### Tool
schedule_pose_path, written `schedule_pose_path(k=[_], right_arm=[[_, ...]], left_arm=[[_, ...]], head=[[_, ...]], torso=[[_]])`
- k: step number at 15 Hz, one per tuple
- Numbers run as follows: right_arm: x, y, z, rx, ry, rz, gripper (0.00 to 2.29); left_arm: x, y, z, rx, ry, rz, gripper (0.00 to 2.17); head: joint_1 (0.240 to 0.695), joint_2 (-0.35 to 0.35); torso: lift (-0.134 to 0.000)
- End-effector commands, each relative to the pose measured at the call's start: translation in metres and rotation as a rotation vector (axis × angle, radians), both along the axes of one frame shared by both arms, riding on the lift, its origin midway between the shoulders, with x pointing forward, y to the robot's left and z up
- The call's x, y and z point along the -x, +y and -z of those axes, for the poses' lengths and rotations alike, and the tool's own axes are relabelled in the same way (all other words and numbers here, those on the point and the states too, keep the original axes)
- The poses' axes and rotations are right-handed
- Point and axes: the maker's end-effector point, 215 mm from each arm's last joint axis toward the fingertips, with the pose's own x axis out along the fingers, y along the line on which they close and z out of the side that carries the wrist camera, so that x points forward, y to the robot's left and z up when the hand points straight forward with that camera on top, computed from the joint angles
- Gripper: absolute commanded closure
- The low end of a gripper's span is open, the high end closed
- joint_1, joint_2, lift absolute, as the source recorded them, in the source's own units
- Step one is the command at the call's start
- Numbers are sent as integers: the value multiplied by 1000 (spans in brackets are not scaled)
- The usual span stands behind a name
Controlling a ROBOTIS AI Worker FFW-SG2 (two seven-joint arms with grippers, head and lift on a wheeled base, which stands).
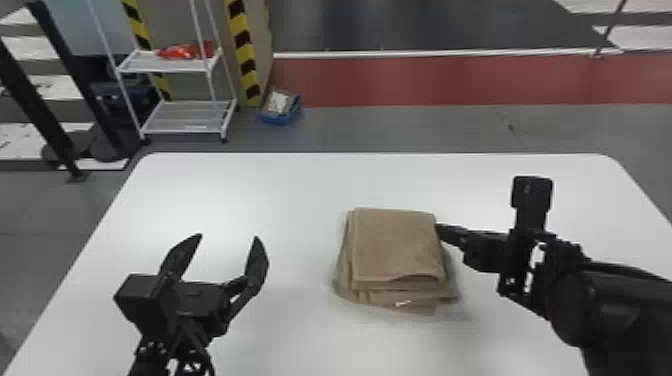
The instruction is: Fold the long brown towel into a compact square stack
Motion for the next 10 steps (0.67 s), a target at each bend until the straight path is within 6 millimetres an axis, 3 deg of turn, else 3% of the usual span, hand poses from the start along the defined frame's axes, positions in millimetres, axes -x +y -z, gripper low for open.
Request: schedule_pose_path(k=[1,3,5,7,8,10], right_arm=[[-4,24,-4,4,-34,-38,2040],[-8,27,-10,3,-66,-40,2040],[-15,17,-37,-50,-188,-27,2037],[0,-1,-55,-70,-267,8,1912],[10,-11,-74,-70,-358,34,1524],[34,-12,-112,-51,-518,46,157]], left_arm=[[-2,-6,1,7,0,8,60],[-2,-6,2,7,2,8,60],[-2,-6,1,8,0,8,60],[-2,-6,2,15,3,7,60],[-3,-6,2,18,2,7,60],[-4,-6,0,19,-2,8,60]], head=[[695,73],[695,85],[695,96],[695,94],[695,88],[695,64]], torso=[[-115],[-115],[-115],[-115],[-115],[-115]])
